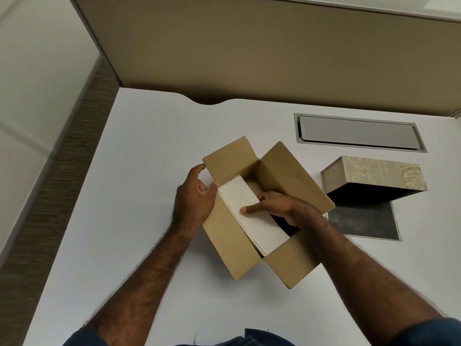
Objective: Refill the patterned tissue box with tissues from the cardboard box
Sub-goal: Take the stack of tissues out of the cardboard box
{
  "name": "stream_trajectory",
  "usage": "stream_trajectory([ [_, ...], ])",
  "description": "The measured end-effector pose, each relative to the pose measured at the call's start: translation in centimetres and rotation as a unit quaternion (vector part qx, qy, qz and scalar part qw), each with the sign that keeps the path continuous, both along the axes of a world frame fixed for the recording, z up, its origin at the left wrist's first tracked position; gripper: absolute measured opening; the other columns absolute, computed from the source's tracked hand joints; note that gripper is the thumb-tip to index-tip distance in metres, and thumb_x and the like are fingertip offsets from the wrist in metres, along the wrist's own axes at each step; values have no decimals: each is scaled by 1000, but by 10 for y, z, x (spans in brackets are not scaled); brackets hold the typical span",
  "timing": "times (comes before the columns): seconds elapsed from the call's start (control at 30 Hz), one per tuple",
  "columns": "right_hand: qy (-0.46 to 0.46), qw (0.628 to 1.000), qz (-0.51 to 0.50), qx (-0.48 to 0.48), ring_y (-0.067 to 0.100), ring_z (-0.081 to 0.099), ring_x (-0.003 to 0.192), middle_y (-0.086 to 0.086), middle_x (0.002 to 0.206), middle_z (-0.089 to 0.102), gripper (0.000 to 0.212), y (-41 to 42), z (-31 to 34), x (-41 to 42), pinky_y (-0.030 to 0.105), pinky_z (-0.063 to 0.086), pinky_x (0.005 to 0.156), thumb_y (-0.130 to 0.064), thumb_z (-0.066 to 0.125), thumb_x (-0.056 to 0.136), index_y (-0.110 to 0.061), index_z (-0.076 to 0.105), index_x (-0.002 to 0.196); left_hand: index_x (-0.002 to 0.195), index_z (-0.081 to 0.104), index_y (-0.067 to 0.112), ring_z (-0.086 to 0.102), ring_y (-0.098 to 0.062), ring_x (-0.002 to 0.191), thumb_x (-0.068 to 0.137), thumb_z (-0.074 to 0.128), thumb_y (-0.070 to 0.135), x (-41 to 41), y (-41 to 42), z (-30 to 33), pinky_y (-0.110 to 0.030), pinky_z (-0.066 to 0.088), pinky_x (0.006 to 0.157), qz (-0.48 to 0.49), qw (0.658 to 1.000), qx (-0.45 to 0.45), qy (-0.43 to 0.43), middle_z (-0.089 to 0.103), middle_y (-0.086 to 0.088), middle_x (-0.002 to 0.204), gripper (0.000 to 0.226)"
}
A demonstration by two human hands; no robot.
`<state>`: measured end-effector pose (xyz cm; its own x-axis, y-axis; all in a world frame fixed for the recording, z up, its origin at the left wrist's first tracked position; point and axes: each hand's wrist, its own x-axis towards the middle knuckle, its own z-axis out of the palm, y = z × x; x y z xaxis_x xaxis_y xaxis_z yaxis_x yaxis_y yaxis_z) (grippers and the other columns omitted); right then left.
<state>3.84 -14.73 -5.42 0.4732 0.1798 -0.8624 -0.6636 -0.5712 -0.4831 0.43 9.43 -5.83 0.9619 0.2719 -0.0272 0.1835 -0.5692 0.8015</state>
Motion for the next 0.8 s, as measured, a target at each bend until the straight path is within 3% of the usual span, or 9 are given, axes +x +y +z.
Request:
stream_trajectory([
  [0.13, 24, 1000, 12, 13, 31, 78, 110, 12, 119, 82, 66, -1, 0, 4, 48, 64, 99, -44, 94, 80, -8, 71, 131, 136, 56, 28, 56, -6, 53, 92, 75, 40, 0, 0, -1, -15, 39, 54, 0, 1000, 3, -6, 55, 12, 58, 49],
  [0.3, -28, 998, 32, 48, 28, 78, 113, 7, 125, 80, 65, 3, -6, -6, 50, 62, 104, -51, 90, 83, -18, 67, 134, 135, 56, 28, 58, -8, 56, 92, 75, 41, -2, 5, -2, -16, 41, 55, -1, 1000, 5, -4, 57, 11, 60, 49],
  [0.47, -89, 993, 36, 76, 13, 79, 97, -4, 117, 78, 69, 9, -3, -10, 29, 62, 75, -65, 91, 71, -30, 61, 123, 135, 56, 28, 59, -8, 55, 93, 74, 41, -2, 14, 1, -15, 40, 54, 14, 1000, 14, -2, 57, 11, 60, 48],
  [0.67, -138, 984, 48, 106, 14, 80, 95, -5, 105, 81, 63, 19, 5, -13, 29, 62, 76, -62, 92, 71, -26, 62, 114, 136, 56, 28, 57, -9, 57, 92, 75, 41, -7, 27, 3, -18, 43, 57, 27, 999, 17, -5, 58, 7, 61, 49],
  [0.8, -147, 978, 8, 147, 24, 80, 104, 6, 117, 81, 72, 24, 17, -14, 43, 66, 91, -59, 92, 70, -18, 63, 122, 133, 57, 33, 57, -8, 56, 91, 76, 40, -12, 41, 5, -20, 43, 55, 45, 999, 24, -14, 56, 8, 59, 46],
])
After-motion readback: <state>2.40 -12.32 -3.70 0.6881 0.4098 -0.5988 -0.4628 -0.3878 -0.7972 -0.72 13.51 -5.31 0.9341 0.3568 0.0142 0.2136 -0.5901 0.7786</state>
